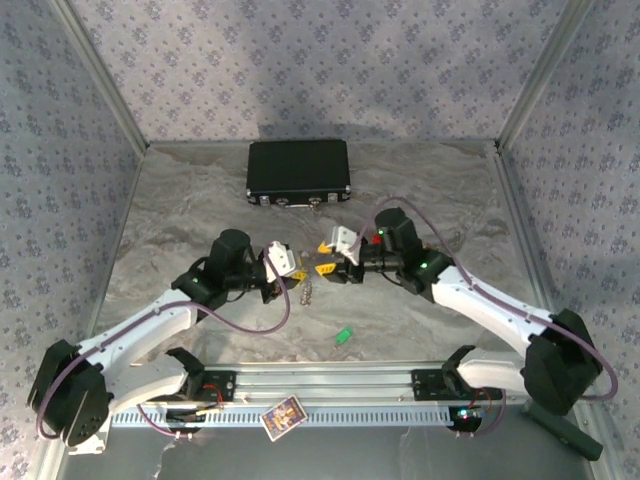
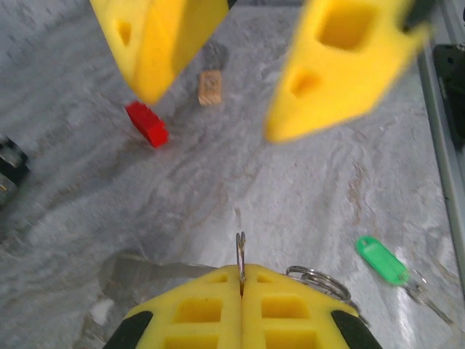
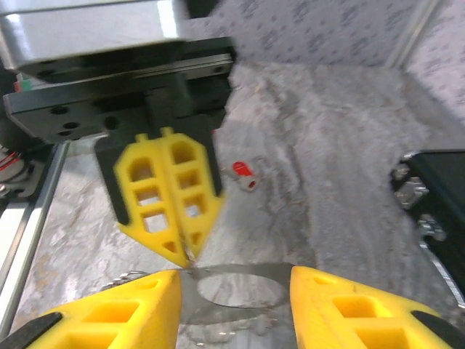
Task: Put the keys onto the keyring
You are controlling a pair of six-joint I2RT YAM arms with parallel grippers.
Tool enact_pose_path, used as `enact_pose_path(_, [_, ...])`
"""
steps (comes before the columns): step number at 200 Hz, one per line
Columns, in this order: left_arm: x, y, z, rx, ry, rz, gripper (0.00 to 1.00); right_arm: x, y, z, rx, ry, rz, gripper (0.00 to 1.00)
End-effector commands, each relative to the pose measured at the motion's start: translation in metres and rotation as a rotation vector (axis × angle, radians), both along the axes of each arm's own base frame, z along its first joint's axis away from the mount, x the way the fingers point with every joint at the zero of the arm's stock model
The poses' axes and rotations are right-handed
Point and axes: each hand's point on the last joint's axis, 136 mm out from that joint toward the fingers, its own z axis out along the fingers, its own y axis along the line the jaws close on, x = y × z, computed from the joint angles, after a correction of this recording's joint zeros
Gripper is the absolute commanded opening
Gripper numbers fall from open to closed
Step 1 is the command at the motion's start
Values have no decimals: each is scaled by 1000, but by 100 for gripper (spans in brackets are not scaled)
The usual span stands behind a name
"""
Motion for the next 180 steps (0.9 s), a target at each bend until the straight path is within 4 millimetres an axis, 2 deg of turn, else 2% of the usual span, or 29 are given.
enact_pose_path(1, [4, -7, 27, -95, -154, 17, 0, -5, -2, -4, 21, 50, 13, 40])
enact_pose_path(45, [1, -10, 27, -88, -269, -40, 0, -23, 11, -20, -51, 31, 90, 32])
enact_pose_path(82, [-2, -8, 24, -38, -300, -71, 0, -21, 13, -29, -96, 10, 86, 28])
enact_pose_path(111, [-4, -5, 22, -19, -324, -76, 0, -19, 10, -28, -101, -19, 69, 27])
enact_pose_path(129, [-5, -4, 19, 15, -369, -82, 0, -13, 6, -26, -97, -60, 24, 27])
enact_pose_path(144, [-2, -3, 12, 96, -458, -65, 0, 6, -2, -26, -116, -132, -99, 32])
enact_pose_path(155, [1, -1, 4, 161, -515, -60, 0, 19, -10, -30, -157, -183, -187, 32])
enact_pose_path(180, [2, -1, 7, 173, -547, -60, 0, 26, -18, -36, -195, -195, -242, 32])
